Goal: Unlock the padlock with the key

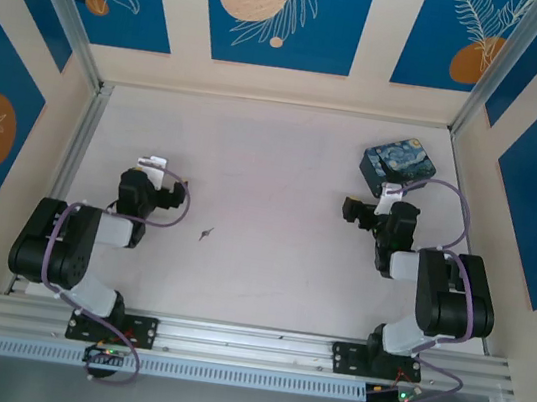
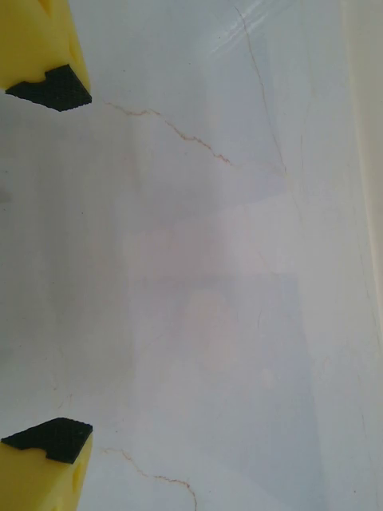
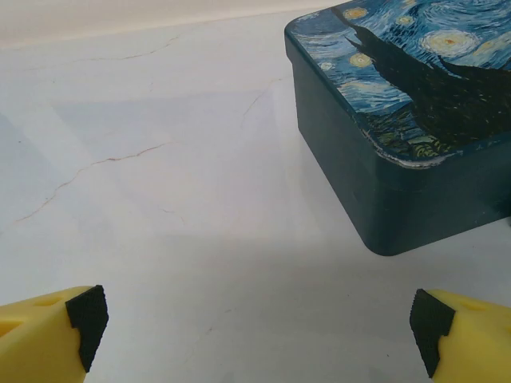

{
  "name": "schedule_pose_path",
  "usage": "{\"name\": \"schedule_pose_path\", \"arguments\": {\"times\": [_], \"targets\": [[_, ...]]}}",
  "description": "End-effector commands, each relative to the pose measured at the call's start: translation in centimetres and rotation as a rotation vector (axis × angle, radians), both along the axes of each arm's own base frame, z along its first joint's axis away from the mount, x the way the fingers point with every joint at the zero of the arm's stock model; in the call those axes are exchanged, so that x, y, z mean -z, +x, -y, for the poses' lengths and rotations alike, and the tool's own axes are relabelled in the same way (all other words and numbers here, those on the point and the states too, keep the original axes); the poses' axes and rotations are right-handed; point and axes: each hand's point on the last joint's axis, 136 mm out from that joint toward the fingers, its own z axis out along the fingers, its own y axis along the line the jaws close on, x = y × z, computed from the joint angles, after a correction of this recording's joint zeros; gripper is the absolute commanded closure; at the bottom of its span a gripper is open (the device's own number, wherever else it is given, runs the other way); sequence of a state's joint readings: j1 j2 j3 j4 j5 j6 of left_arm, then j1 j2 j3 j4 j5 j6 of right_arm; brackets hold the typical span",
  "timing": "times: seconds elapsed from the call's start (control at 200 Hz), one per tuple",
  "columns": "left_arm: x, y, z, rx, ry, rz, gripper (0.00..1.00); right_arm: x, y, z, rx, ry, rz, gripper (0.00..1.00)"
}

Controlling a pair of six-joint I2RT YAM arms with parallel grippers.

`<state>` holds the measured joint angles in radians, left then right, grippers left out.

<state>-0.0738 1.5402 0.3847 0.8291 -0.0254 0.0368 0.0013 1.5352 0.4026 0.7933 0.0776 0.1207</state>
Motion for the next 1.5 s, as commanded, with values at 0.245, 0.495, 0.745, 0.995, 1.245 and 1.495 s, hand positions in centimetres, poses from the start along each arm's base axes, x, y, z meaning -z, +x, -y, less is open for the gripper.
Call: {"name": "schedule_pose_path", "arguments": {"times": [0.245,0.495,0.745,0.995,1.245,1.495], "targets": [[-0.8,0.6,-0.2,0.005,-0.001,0.014,0.0,-1.3,0.5,0.0,-0.013,-0.019,0.046,0.01],[-0.6,0.8,-0.3,0.004,-0.003,0.004,0.0,-1.2,0.6,0.1,-0.014,-0.012,0.04,0.01],[-2.2,1.1,-0.1,0.013,0.0,-0.016,0.0,-3.2,0.1,0.0,0.004,-0.039,0.057,0.01],[-6.4,1.5,0.6,0.004,-0.101,-0.107,0.0,-10.2,0.3,2.8,0.269,0.232,-0.08,0.01],[-9.9,1.5,3.1,-0.028,-0.292,-0.21,0.0,-13.0,5.9,8.6,0.476,0.453,-0.249,0.01],[-12.1,1.2,7.5,0.052,-0.311,-0.248,0.0,-11.4,12.0,15.1,0.614,0.524,-0.356,0.0]]}}
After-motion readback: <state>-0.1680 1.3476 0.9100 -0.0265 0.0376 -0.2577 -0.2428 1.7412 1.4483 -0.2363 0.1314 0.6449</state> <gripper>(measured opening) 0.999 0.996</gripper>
